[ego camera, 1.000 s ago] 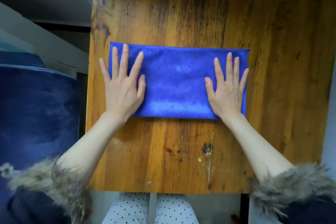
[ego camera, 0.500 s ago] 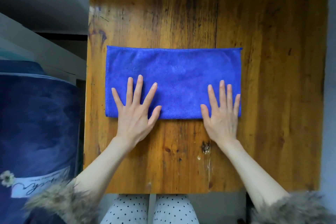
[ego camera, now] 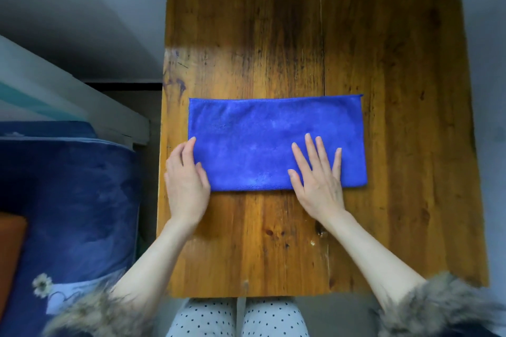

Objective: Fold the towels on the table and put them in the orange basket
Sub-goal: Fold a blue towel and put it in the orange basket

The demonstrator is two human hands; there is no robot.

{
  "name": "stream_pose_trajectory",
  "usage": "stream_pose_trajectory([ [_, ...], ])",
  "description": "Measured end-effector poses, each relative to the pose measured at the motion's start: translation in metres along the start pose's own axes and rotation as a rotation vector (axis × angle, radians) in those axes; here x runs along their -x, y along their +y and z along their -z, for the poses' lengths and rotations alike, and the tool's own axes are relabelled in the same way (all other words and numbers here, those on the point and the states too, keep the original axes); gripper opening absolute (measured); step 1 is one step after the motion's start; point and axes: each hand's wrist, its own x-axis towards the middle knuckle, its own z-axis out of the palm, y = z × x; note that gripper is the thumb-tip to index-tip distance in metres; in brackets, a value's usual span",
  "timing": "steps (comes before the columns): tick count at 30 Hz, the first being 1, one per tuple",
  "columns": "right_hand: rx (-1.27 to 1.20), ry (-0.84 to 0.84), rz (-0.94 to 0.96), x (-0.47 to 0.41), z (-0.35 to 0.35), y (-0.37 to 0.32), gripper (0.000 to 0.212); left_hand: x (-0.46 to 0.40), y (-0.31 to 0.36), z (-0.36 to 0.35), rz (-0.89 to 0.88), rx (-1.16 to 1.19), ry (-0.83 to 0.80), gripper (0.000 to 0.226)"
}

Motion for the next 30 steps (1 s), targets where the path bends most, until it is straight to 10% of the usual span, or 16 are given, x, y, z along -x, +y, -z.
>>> stream_pose_trajectory([
  [6, -0.002, -0.055, -0.009, -0.016, -0.018, -0.038, 0.062, -0.032, -0.004, 0.011, 0.454, -0.06, -0.101, 0.033],
  [30, -0.025, -0.126, -0.179, -0.061, 0.007, -0.043, 0.06, -0.133, 0.021, 0.054, 0.549, 0.712, -0.383, 0.016],
])
